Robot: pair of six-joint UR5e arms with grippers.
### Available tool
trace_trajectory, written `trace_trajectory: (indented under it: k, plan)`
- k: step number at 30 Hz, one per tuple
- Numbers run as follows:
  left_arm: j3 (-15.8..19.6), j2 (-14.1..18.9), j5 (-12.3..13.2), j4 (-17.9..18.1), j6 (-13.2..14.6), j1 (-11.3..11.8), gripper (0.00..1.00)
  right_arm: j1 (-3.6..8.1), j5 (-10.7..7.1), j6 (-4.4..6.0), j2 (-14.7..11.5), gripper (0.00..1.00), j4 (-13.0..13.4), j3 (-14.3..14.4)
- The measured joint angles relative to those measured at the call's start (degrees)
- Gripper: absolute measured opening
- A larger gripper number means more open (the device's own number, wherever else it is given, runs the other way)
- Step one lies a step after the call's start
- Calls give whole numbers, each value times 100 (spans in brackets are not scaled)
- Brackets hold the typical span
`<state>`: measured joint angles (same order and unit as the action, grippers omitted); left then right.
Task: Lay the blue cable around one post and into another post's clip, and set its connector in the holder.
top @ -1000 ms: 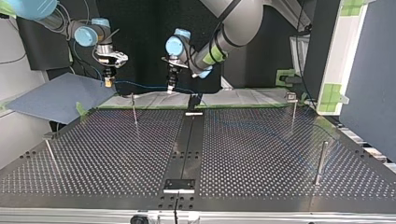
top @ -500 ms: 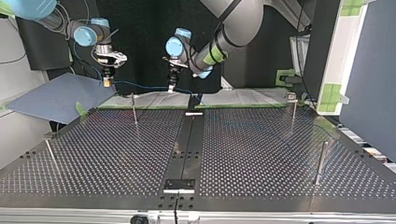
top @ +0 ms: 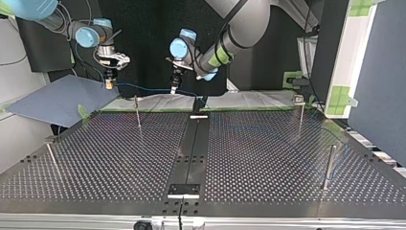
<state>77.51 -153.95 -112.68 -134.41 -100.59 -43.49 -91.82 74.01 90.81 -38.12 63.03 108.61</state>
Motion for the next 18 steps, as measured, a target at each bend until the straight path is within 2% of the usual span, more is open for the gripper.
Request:
trace_trajectory:
  k: [12, 17, 18]
  plan:
    - [-1, 0, -17, -13, 20, -16, 39, -10, 0, -6, 1, 0, 0, 1]
    - [-1, 2, -7, -7, 31, -20, 25, -15, 0, -9, 1, 0, 0, 1]
    - [-1, 2, -6, -5, 32, -20, 25, -15, 0, -9, 1, 0, 0, 1]
